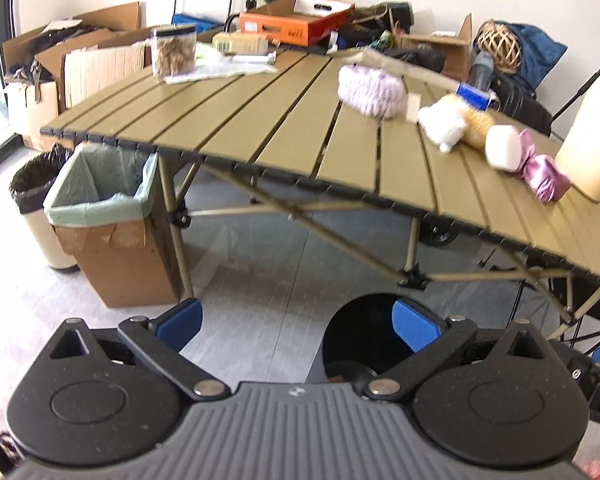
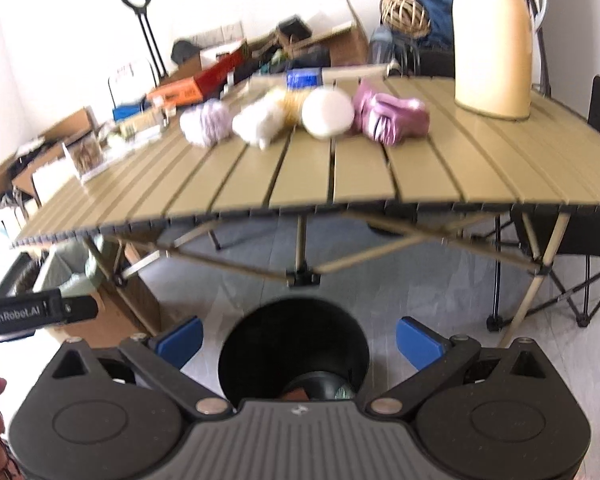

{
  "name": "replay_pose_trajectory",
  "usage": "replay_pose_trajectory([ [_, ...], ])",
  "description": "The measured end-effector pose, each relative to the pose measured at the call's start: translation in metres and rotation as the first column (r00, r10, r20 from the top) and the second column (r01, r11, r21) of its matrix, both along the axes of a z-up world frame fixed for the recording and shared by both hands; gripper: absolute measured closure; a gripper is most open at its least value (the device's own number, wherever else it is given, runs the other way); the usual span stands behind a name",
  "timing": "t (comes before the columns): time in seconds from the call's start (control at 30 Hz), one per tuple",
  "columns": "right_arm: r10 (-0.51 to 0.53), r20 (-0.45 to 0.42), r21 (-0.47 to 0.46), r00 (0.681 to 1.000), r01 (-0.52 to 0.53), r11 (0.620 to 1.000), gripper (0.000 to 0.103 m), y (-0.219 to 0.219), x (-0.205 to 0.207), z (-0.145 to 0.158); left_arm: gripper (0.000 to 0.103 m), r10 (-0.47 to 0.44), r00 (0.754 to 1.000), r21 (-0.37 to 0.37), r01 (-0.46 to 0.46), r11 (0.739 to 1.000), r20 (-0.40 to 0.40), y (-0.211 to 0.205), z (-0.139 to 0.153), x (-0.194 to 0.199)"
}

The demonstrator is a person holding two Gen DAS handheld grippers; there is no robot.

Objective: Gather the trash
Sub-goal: 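Raise both tools from the bin back toward the items on the table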

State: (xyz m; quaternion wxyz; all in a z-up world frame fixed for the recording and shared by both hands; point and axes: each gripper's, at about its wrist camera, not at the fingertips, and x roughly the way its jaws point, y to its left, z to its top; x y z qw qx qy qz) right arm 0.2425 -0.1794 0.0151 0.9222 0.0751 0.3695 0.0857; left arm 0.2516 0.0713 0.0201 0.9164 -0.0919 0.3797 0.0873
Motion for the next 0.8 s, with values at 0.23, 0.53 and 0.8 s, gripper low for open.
replay_pose_trajectory([
  [0.23, -0.056, 0.143, 0.084, 0.988, 0.044, 0.995, 0.000, -0.023, 0.010, 0.027, 0.000, -0.001, 0.997, 0.009, 0.001, 1.000, 0.081, -0.018, 0.024, 0.015],
  [0.53, -0.108, 0.295, 0.116, 0.949, 0.077, 0.990, 0.000, -0.041, 0.044, 0.044, 0.000, -0.018, 0.994, 0.026, 0.015, 1.000, 0.112, -0.037, 0.033, 0.047],
  [0.8, -0.175, 0.355, 0.141, 0.918, 0.133, 0.981, 0.000, -0.054, 0.087, 0.047, 0.000, -0.017, 0.990, 0.030, 0.013, 0.999, 0.141, -0.046, 0.034, 0.084],
])
